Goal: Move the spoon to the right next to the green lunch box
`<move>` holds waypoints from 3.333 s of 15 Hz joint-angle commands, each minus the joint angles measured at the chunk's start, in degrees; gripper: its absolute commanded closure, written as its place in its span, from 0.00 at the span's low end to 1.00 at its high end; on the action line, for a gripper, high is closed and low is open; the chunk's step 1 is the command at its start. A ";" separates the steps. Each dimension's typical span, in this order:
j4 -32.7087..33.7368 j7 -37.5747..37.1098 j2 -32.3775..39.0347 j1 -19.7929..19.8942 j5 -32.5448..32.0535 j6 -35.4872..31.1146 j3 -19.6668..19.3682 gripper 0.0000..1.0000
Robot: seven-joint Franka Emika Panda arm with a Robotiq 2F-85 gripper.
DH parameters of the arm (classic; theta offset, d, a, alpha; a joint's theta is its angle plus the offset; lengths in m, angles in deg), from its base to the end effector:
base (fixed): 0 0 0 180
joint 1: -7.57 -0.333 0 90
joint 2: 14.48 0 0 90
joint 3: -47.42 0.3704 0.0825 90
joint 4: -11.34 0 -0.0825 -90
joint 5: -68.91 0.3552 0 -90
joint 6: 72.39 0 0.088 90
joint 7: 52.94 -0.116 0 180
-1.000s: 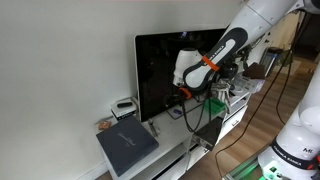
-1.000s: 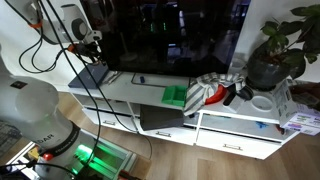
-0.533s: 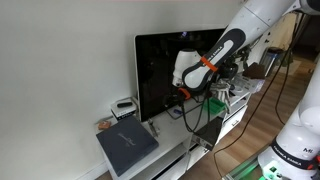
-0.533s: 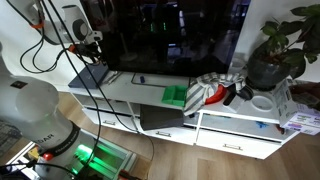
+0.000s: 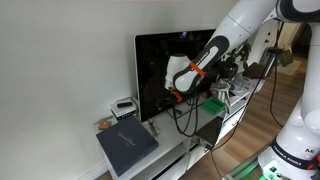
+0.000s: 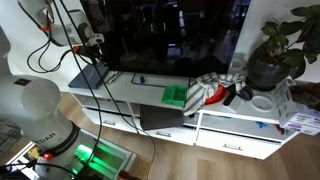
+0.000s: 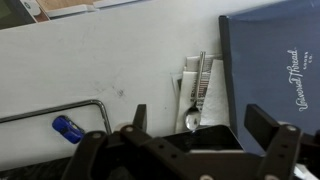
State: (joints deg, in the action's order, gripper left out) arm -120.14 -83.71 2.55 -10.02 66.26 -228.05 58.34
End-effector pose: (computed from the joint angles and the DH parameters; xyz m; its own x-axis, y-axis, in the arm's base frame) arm 0.4796 0.2591 0.3019 0.9952 -0.0148 0.0968 -0.0057 -0.9956 -0.0938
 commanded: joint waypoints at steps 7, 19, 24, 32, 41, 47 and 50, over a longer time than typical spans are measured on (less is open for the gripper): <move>11.05 -11.47 14.13 -13.86 -5.06 -0.29 -11.08 0.00; 10.75 -14.41 18.00 -18.47 -6.21 -6.40 -14.40 0.00; 12.34 -12.62 21.68 -17.63 -5.30 -9.01 -13.79 0.00; 15.78 -11.44 26.29 -18.13 -2.19 -11.99 -14.60 0.00; 20.73 -7.24 29.54 -16.92 1.39 -10.56 -13.47 0.57; 23.58 -5.30 31.96 -16.63 2.90 -9.98 -12.94 0.53; 24.86 -4.92 33.02 -16.80 3.45 -9.59 -13.05 0.52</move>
State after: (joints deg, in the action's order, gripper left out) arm -97.83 -90.64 33.93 -27.56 67.77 -239.00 44.45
